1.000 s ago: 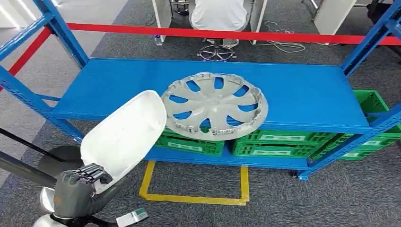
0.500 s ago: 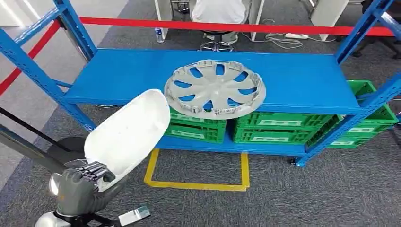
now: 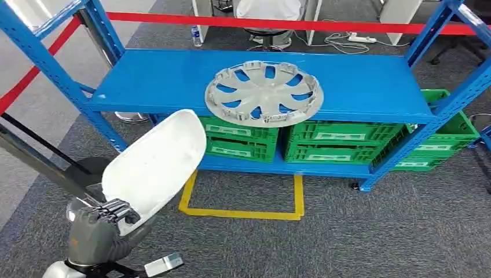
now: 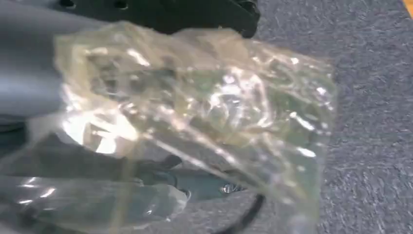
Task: Take the parts from the cabinet and place them on the table.
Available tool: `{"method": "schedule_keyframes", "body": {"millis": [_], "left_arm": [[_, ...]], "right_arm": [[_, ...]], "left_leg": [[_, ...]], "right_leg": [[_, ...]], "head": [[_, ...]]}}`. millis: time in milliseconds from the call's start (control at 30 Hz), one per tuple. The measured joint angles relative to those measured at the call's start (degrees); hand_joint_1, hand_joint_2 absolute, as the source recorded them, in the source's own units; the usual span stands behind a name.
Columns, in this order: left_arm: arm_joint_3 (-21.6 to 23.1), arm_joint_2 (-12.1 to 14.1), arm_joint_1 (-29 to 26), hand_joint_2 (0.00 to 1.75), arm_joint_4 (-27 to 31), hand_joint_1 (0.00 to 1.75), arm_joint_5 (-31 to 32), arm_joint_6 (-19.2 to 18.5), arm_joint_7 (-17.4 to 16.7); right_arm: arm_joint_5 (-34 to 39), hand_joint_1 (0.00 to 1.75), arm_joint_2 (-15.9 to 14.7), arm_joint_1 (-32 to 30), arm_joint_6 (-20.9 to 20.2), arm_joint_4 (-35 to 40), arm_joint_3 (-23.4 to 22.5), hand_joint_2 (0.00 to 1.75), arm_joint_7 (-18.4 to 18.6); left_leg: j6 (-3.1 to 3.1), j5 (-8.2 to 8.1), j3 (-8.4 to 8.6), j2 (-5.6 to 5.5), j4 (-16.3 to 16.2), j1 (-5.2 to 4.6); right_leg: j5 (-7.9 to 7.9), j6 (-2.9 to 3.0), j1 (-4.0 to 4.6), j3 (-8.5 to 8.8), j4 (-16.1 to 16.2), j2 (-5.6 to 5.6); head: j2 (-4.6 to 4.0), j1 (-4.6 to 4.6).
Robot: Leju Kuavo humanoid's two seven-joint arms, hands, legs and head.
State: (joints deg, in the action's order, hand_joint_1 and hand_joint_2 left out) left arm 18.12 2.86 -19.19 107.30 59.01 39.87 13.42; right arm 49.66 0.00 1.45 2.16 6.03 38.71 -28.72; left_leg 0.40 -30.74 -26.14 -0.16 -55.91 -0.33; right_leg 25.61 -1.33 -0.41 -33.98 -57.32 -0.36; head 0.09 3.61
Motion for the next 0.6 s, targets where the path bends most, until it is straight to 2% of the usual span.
{"method": "schedule_keyframes", "body": {"millis": [33, 67, 100, 133, 167, 200, 233, 267, 300, 333, 367, 400, 433, 467, 500, 533, 567, 600], "left_arm": [[-0.02, 0.02, 0.05, 1.75, 0.0, 1.75, -0.02, 0.0, -0.17], [-0.04, 0.04, 0.07, 1.75, 0.0, 1.75, -0.13, 0.0, -0.41], [-0.04, 0.02, 0.06, 1.75, 0.0, 1.75, -0.2, 0.0, -0.48], [-0.04, 0.0, 0.04, 1.75, -0.02, 1.75, -0.2, 0.0, -0.55], [-0.04, 0.04, 0.03, 1.75, -0.02, 1.75, -0.22, 0.0, -0.59], [-0.07, 0.07, 0.03, 1.75, -0.02, 1.75, -0.24, 0.0, -0.68], [-0.04, 0.07, 0.03, 1.75, -0.02, 1.75, -0.26, 0.0, -0.74], [-0.04, 0.09, 0.02, 1.75, -0.04, 1.75, -0.26, 0.0, -0.74], [-0.04, 0.11, 0.02, 1.75, -0.04, 1.75, -0.26, 0.0, -0.74], [-0.04, 0.15, 0.02, 1.75, -0.04, 1.75, -0.26, 0.0, -0.74], [-0.04, 0.18, 0.02, 1.75, -0.02, 1.75, -0.26, 0.0, -0.74], [-0.07, 0.2, -0.03, 1.75, -0.02, 1.75, -0.26, 0.02, -0.76], [-0.06, 0.2, -0.05, 1.75, -0.02, 1.75, -0.26, 0.02, -0.81], [-0.04, 0.22, -0.04, 1.75, -0.02, 1.75, -0.26, 0.04, -0.83], [-0.04, 0.22, -0.05, 1.75, -0.02, 1.75, -0.26, 0.04, -0.83], [-0.02, 0.22, -0.09, 1.75, -0.02, 1.75, -0.26, 0.04, -0.83], [-0.02, 0.31, -0.11, 1.75, -0.02, 1.75, -0.26, 0.04, -0.83], [-0.02, 0.33, -0.14, 1.75, -0.02, 1.75, -0.28, 0.04, -0.85]], "right_arm": [[0.26, 0.0, -0.02, -0.16, 0.02, -0.15, 0.04, 0.0, -0.02], [0.39, 0.0, -0.04, -0.15, 0.02, -0.15, 0.13, 0.0, -0.11], [0.55, 0.0, -0.02, -0.16, 0.02, -0.17, 0.31, 0.0, -0.11], [0.77, 0.0, -0.02, -0.2, 0.02, -0.17, 0.48, 0.0, -0.11], [0.92, 0.0, -0.02, -0.24, 0.02, -0.17, 0.57, 0.0, -0.11], [1.03, 0.0, -0.02, -0.16, 0.04, -0.17, 0.72, 0.0, -0.11], [1.24, 0.0, -0.02, -0.15, 0.13, -0.17, 0.92, 0.0, -0.11], [1.31, 0.0, -0.02, -0.16, 0.24, -0.17, 1.03, 0.0, -0.11], [1.33, 0.0, -0.02, -0.13, 0.26, -0.17, 1.07, 0.0, -0.11], [1.35, 0.0, -0.04, -0.13, 0.28, -0.17, 1.18, 0.0, -0.11], [1.35, 0.0, -0.02, -0.04, 0.28, -0.17, 1.35, 0.0, -0.11], [1.35, 0.0, -0.02, 0.08, 0.28, -0.17, 1.42, 0.0, -0.11], [1.35, 0.0, -0.02, 0.23, 0.28, -0.2, 1.46, 0.0, -0.13], [1.35, 0.0, -0.02, 0.25, 0.28, -0.24, 1.49, 0.0, -0.22], [1.35, 0.0, -0.02, 0.23, 0.28, -0.24, 1.51, 0.0, -0.18], [1.35, 0.0, -0.02, 0.04, 0.28, -0.24, 1.53, 0.0, -0.15], [1.38, 0.0, 0.04, 0.01, 0.28, -0.26, 1.55, 0.0, -0.15], [1.4, 0.0, 0.04, 0.11, 0.28, -0.26, 1.6, 0.0, -0.13]], "left_leg": [[0.57, 0.65, -0.59, 0.28, 1.33, 0.75], [0.93, 1.37, -1.22, 0.6, 1.17, 0.57], [1.51, 1.94, -2.01, 0.67, 1.13, 0.56], [1.61, 2.54, -2.75, 0.78, 1.05, 0.5], [1.68, 3.12, -3.5, 0.97, 0.99, 0.36], [1.66, 3.72, -4.3, 1.2, 0.88, 0.25], [1.62, 4.27, -5.12, 1.42, 0.8, 0.21], [1.51, 4.79, -5.91, 1.63, 0.69, 0.21], [1.38, 5.29, -6.61, 1.75, 0.52, 0.23], [1.17, 5.74, -7.33, 1.82, 0.35, 0.26], [0.84, 6.15, -7.64, 1.86, 0.0, 0.2], [0.58, 6.41, -8.19, 2.02, -0.47, -0.17], [0.19, 7.2, -8.62, 2.34, -0.58, -0.19], [-0.02, 7.9, -8.91, 2.65, -0.51, -0.12], [-0.22, 8.49, -9.1, 2.81, -0.29, 0.01], [-0.61, 8.92, -9.32, 2.82, -0.14, -0.07], [-1.06, 7.04, -9.88, 2.02, -0.7, 0.15], [-1.37, 3.45, -10.65, 1.22, -3.39, 0.22]], "right_leg": [[0.2, -0.38, 0.14, -0.72, -0.29, 0.06], [2.46, -0.61, 0.08, -1.37, -1.2, 0.2], [5.89, -0.72, -0.02, -2.55, -3.78, 0.25], [9.12, -0.85, -0.15, -3.4, -7.65, 0.26], [11.62, -1.07, -0.22, -4.32, -12.12, 0.26], [12.55, -1.26, -0.27, -4.86, -15.77, 0.25], [11.51, -1.37, -0.28, -4.47, -17.2, 0.25], [9.23, -1.44, -0.28, -2.97, -16.23, 0.24], [6.85, -1.47, -0.29, -0.61, -13.4, 0.2], [5.1, -1.41, -0.34, 2.58, -8.99, 0.03], [5.16, -1.31, -0.35, 6.68, -3.23, -0.65], [6.13, -1.27, -0.22, 10.32, 1.9, -1.25], [7.2, -0.8, -0.13, 10.85, 3.96, -0.98], [6.92, -0.64, 0.01, 9.97, 3.54, -0.65], [6.52, -0.44, 0.16, 9.84, 3.34, -0.45], [5.81, -0.21, -0.01, 8.59, 3.58, -0.35], [5.24, 0.29, -0.32, 8.86, 3.7, -0.48], [4.67, 1.2, -0.36, 7.99, 3.42, -0.34]], "head": [[0.0, -0.07], [0.0, -0.2], [0.0, -0.46], [0.0, -0.55], [0.0, -0.46], [0.0, -0.48], [0.0, -0.46], [0.0, -0.5], [0.0, -0.5], [0.0, -0.5], [0.0, -0.5], [0.0, -0.66], [0.0, -0.46], [0.0, -0.66], [0.0, -0.57], [0.0, -0.61], [0.0, -0.74], [0.0, -0.5]]}}
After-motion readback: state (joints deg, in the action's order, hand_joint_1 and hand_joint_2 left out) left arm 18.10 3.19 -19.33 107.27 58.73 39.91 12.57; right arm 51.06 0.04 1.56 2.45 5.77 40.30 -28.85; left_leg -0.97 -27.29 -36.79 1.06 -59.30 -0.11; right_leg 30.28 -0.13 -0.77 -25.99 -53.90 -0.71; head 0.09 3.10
